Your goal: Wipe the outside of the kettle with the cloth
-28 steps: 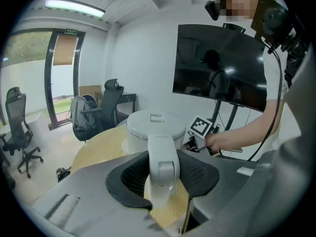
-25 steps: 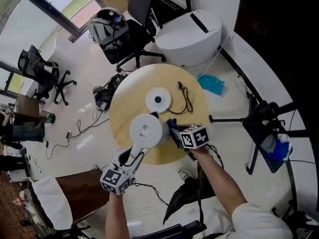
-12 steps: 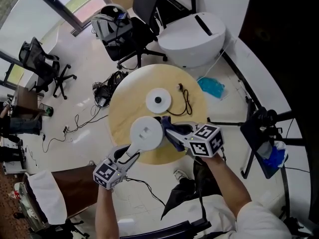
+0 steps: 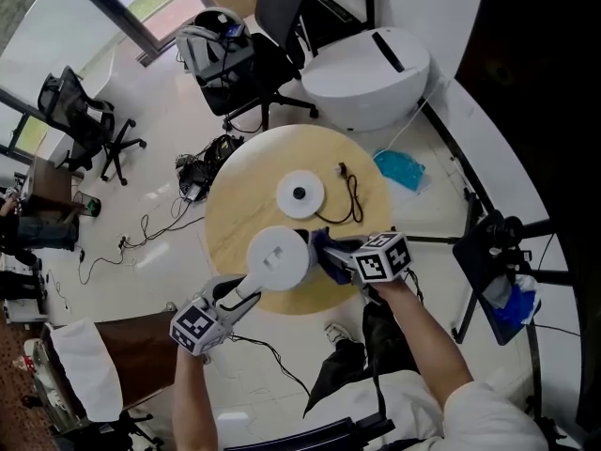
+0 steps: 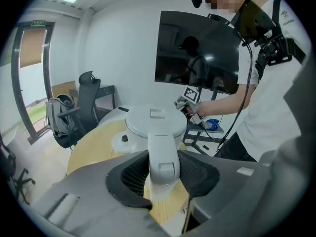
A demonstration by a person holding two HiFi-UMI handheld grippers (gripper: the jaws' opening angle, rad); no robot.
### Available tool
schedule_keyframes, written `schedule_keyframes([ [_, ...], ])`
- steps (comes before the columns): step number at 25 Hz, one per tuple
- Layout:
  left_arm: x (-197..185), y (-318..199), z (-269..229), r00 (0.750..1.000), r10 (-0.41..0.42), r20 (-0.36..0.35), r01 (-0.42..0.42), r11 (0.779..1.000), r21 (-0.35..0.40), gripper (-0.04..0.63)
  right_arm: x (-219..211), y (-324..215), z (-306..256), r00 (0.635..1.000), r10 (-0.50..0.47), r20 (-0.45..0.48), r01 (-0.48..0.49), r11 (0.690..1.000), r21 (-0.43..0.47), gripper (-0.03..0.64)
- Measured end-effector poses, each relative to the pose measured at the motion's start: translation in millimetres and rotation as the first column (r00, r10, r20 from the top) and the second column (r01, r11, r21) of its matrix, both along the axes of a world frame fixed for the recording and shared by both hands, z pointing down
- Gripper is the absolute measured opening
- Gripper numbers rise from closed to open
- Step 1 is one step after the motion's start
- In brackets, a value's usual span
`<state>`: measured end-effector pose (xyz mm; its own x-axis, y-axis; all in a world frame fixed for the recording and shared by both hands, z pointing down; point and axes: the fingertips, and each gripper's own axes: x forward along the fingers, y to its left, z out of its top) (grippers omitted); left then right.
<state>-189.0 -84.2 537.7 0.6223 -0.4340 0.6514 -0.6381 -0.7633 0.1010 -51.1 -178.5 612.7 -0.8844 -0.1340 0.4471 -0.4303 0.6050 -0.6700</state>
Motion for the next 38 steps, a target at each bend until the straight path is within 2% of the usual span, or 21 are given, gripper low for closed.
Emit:
schedule_keyframes([
  [6,0.9,1.1,-0.2,1.000,-0.018,-0.002,0.018,1.000,-0.013,0.169,-2.9,-13.4,93.6,0.979,-0.076,-0.189,0.053,0.991,-0.126,0.084],
  [10,1.0,1.9,1.2,0.999,-0.033,-0.007,0.033,0.999,-0.021,0.169,-4.9,-20.3,122.7,0.945,-0.146,-0.293,0.109,0.984,-0.141,0.084],
  [12,1.1,2.2,1.3,0.999,-0.041,-0.012,0.041,0.999,-0.023,0.169,-7.3,-22.5,125.0,0.939,-0.168,-0.301,0.130,0.981,-0.140,0.084],
  [17,2.5,2.6,2.4,0.999,-0.051,-0.018,0.051,0.998,-0.021,0.169,-22.3,-22.0,78.2,0.944,-0.245,-0.219,0.242,0.969,-0.043,0.083],
  [20,0.6,3.3,3.8,0.999,-0.043,-0.009,0.043,0.999,-0.027,0.169,-27.0,-23.5,32.1,0.940,-0.324,-0.111,0.325,0.946,-0.003,0.083],
  [25,-0.8,2.3,3.9,1.000,-0.024,0.000,0.024,0.999,-0.042,0.169,-24.6,-17.0,-34.4,0.901,-0.424,0.096,0.425,0.905,0.010,0.084],
  [27,-5.5,-0.8,9.9,0.998,-0.042,0.044,0.044,0.998,-0.037,0.174,-20.9,-13.5,-49.6,0.883,-0.446,0.144,0.446,0.894,0.033,0.084],
  [28,-10.4,-2.1,15.4,0.996,-0.064,0.063,0.066,0.997,-0.039,0.206,-19.1,-12.0,-52.9,0.877,-0.455,0.154,0.454,0.890,0.042,0.084],
  [29,-12.8,-4.8,16.7,0.994,-0.094,0.050,0.096,0.995,-0.040,0.245,-17.6,-11.1,-53.2,0.876,-0.457,0.156,0.456,0.889,0.046,0.084],
  [30,-11.8,-8.7,11.4,0.991,-0.131,-0.001,0.131,0.991,-0.038,0.289,-16.3,-11.6,-51.5,0.880,-0.450,0.153,0.449,0.893,0.043,0.084],
  [32,-8.5,-14.6,-10.0,0.969,-0.211,-0.131,0.209,0.978,-0.024,0.308,-14.8,-15.9,-49.0,0.896,-0.416,0.155,0.415,0.909,0.034,0.084],
  [34,-13.9,-14.8,-30.4,0.931,-0.310,-0.194,0.318,0.948,0.010,0.316,-16.3,-22.4,-52.6,0.909,-0.384,0.162,0.383,0.923,0.044,0.084],
  [35,-19.2,-12.3,-37.5,0.903,-0.376,-0.207,0.389,0.921,0.021,0.318,-18.0,-26.6,-54.8,0.914,-0.374,0.156,0.370,0.927,0.055,0.084],
  [36,-24.2,-8.0,-42.0,0.865,-0.451,-0.218,0.466,0.885,0.017,0.316,-20.3,-31.2,-56.6,0.919,-0.365,0.146,0.359,0.931,0.068,0.084],
  [38,-25.1,5.2,-45.0,0.768,-0.587,-0.258,0.593,0.803,-0.061,0.314,-26.8,-41.5,-60.7,0.928,-0.348,0.132,0.338,0.937,0.092,0.084],
])
